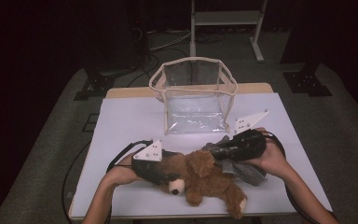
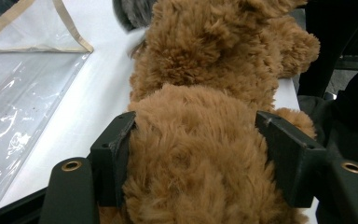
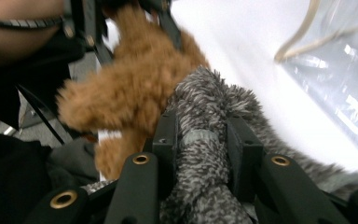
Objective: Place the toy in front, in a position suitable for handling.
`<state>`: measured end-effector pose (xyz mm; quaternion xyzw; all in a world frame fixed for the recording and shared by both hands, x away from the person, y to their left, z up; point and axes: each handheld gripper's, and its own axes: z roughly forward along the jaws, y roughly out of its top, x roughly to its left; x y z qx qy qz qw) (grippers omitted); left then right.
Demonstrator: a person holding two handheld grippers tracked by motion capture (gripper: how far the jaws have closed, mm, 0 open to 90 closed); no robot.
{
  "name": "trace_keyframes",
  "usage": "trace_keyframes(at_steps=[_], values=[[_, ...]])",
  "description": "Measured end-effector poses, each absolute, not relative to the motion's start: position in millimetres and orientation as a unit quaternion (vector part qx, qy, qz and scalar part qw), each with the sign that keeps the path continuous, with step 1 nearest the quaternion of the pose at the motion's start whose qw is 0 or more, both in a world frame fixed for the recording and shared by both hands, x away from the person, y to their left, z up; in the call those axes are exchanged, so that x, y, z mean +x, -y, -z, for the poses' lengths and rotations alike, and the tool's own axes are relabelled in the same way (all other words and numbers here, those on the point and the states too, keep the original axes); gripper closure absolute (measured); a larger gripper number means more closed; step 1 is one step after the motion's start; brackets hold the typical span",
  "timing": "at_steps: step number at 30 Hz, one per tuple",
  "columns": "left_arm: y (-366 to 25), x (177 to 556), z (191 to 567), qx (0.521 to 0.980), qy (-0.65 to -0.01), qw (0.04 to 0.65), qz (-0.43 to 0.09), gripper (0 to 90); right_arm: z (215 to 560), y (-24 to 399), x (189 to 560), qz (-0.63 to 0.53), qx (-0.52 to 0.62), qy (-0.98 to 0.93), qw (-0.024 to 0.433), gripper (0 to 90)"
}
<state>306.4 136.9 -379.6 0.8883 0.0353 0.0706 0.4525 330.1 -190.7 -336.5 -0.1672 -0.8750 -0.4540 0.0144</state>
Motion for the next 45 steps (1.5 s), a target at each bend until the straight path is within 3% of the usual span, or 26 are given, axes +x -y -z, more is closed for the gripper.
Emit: trace_keyframes(at_steps=[4,10,18,23,25,32,37,45], values=[[-136,306,379,0.889,-0.032,0.451,-0.071,32.8,316,186,332,0.476,-0.154,0.866,0.015,68.0],[-135,305,379,0.889,-0.031,0.452,-0.072,33.1,303,147,339,0.460,-0.119,0.879,0.034,67.9],[-136,306,381,0.890,-0.030,0.450,-0.070,32.0,346,123,336,0.394,-0.104,0.910,0.081,68.5],[-142,305,376,0.894,-0.059,0.438,-0.068,19.4,354,136,328,0.411,-0.108,0.902,0.072,69.4],[-150,307,375,0.892,-0.074,0.441,-0.067,19.0,356,140,327,0.416,-0.110,0.900,0.069,69.5],[-163,314,388,0.871,-0.101,0.479,-0.042,44.5,342,137,330,0.414,-0.118,0.901,0.059,69.2],[-163,312,390,0.867,-0.088,0.488,-0.045,47.7,327,109,340,0.419,-0.095,0.901,0.060,69.2],[-163,309,392,0.866,-0.074,0.494,-0.039,49.5,341,64,348,0.418,-0.080,0.901,0.083,69.2]])
